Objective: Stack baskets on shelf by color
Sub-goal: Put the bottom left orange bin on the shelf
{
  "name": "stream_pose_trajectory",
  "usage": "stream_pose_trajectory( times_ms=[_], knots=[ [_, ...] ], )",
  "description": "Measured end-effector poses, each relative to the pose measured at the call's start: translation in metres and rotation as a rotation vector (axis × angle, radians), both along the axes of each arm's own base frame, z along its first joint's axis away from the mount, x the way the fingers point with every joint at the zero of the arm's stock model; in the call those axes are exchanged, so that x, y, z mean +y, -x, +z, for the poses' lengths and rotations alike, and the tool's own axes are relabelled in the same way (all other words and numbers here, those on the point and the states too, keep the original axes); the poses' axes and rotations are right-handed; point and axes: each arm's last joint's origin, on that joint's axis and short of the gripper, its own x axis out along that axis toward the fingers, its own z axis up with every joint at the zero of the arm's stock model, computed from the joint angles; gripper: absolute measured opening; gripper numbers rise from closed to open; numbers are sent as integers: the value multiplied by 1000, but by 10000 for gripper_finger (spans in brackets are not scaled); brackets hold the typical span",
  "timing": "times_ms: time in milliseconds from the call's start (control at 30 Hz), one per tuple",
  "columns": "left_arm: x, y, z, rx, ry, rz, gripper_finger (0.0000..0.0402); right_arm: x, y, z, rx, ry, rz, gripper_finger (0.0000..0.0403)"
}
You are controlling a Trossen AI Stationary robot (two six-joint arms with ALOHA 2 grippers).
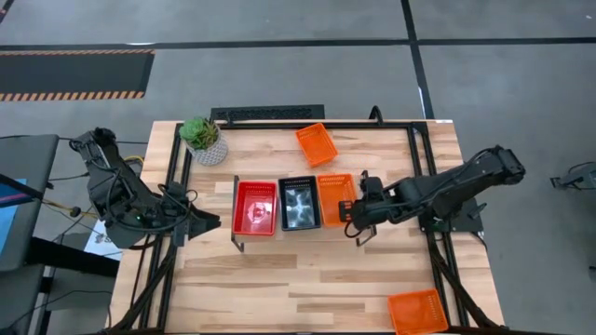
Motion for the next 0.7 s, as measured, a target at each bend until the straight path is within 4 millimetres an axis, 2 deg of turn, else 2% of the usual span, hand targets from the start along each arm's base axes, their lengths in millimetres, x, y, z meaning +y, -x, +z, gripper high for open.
stream_pose_trajectory(
  times_ms=[200,500,700],
  knots=[
    [0,0,0,0,3,1,178,3,1,0,26,-1,-7,65],
    [0,0,0,-1,-4,0,178,7,5,16,31,26,5,148],
    [0,0,0,0,-7,-1,178,10,14,44,10,85,20,187]
  ],
)
